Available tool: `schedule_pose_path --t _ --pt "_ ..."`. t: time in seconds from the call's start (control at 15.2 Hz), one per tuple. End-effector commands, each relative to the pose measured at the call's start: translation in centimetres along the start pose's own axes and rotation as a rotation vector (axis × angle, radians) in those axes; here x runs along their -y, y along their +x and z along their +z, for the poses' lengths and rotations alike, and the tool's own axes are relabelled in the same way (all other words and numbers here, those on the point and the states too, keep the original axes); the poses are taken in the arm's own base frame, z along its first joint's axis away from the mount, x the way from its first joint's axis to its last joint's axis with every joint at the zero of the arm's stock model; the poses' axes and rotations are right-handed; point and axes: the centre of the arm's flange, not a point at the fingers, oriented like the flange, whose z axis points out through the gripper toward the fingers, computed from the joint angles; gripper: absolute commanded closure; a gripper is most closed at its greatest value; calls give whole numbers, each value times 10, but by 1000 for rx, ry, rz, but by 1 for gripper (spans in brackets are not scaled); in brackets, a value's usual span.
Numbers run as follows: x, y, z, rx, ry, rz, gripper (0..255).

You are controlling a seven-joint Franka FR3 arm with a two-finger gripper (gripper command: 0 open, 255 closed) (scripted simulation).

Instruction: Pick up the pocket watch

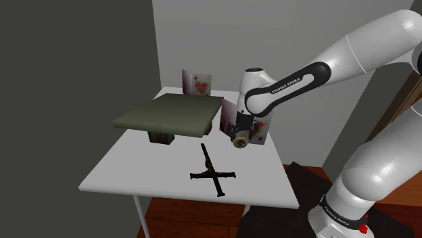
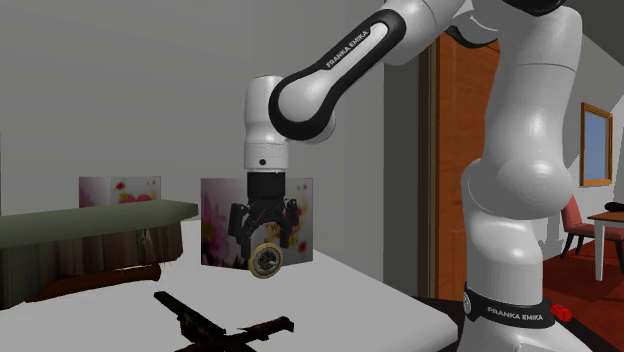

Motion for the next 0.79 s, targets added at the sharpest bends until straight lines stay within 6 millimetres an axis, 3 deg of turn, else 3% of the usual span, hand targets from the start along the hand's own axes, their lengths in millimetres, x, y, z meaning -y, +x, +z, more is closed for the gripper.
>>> schedule_pose_path --t 0.0,0.59,0.73 --pt "0 0 3 0 0 0 255" --pt "0 0 2 0 0 0 255" --pt "0 0 -9 0 0 0 255"
